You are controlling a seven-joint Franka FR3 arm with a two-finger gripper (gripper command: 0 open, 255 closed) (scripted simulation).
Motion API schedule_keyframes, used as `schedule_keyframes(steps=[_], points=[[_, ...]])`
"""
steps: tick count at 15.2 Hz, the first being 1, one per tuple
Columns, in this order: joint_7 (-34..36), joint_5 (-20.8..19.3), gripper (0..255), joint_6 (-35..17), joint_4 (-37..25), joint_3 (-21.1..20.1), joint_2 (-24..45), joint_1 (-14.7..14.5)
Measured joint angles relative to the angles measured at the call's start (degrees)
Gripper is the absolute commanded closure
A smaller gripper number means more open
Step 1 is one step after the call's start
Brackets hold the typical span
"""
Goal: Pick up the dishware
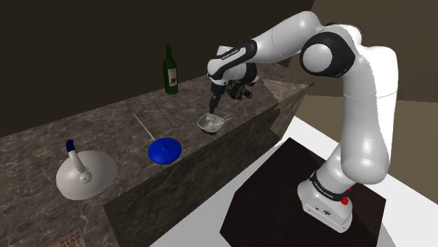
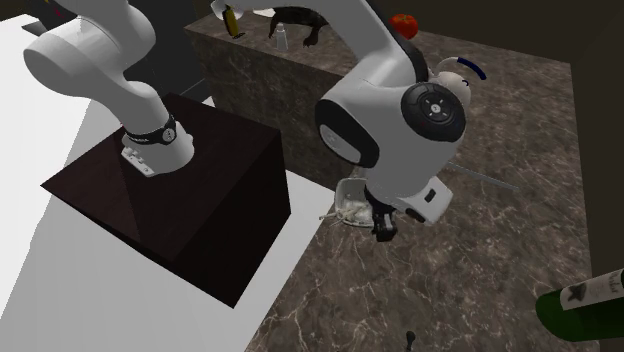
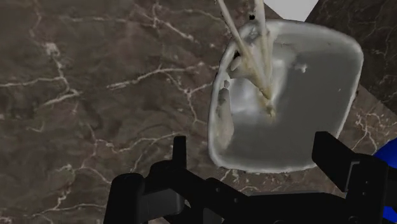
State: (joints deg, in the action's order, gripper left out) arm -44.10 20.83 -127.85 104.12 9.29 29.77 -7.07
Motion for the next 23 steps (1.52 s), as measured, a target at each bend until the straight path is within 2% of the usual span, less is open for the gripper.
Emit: schedule_keyframes(steps=[2, 9, 10, 23], points=[[-1.0, 0.6, 0, -0.1, -2.4, -0.7, 2.8, 0.4], [-2.7, 1.9, 0, -3.4, -3.1, -1.6, 6.9, 1.0], [-2.8, 2.0, 255, -3.5, -3.2, -1.7, 7.2, 1.0], [-2.4, 1.7, 255, -2.7, -3.1, -1.5, 6.2, 0.9]])
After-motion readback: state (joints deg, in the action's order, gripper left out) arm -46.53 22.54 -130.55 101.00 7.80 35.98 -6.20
